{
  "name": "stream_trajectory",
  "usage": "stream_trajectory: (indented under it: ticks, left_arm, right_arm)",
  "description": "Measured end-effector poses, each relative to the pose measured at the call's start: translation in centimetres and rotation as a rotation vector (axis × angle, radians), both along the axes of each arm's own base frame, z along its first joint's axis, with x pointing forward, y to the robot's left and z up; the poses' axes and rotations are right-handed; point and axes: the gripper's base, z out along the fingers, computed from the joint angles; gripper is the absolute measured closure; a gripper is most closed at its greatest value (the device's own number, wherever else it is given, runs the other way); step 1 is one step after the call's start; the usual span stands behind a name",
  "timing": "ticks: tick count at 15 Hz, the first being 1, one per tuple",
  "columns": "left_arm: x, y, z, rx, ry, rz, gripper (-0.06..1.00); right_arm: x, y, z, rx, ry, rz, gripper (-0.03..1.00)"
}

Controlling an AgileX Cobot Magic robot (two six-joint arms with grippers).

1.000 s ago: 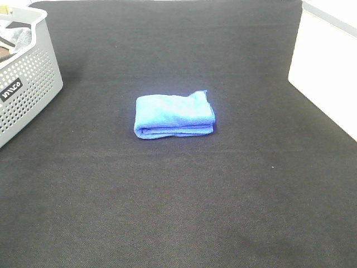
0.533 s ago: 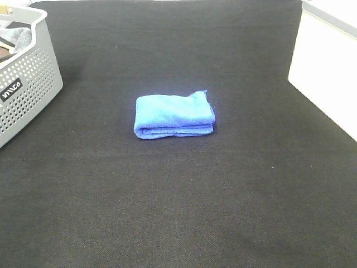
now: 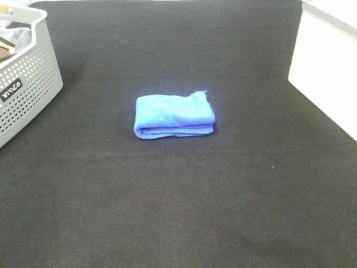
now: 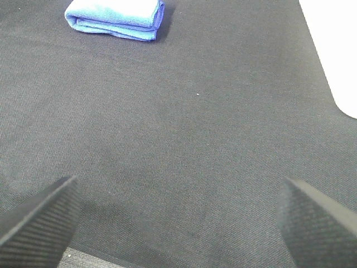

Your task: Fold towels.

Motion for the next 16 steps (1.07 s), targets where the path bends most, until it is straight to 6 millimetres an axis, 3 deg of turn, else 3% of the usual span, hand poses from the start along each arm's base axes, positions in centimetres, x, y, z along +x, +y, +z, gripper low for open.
stream_trajectory:
  ticks: [4, 6, 9, 16]
  left_arm:
    - [0.1, 0.4, 0.0, -0.002, -0.007, 0.152, 0.26]
    - [-0.9, 0.7, 0.2, -0.012, -0.076, 0.228, 0.26]
    - [-3.1, 0.7, 0.3, -0.031, -0.218, 0.244, 0.26]
    - [-3.3, 0.7, 0.3, -0.032, -0.227, 0.244, 0.26]
  right_arm:
    - [0.0, 0.0, 0.0, 0.003, 0.001, 0.002, 0.07]
    - [0.0, 0.1, 0.0, 0.011, 0.001, -0.048, 0.07]
    - [0.2, 0.0, 0.0, 0.013, -0.001, -0.167, 0.07]
    - [-1.6, 0.0, 0.0, 0.029, -0.114, -0.180, 0.07]
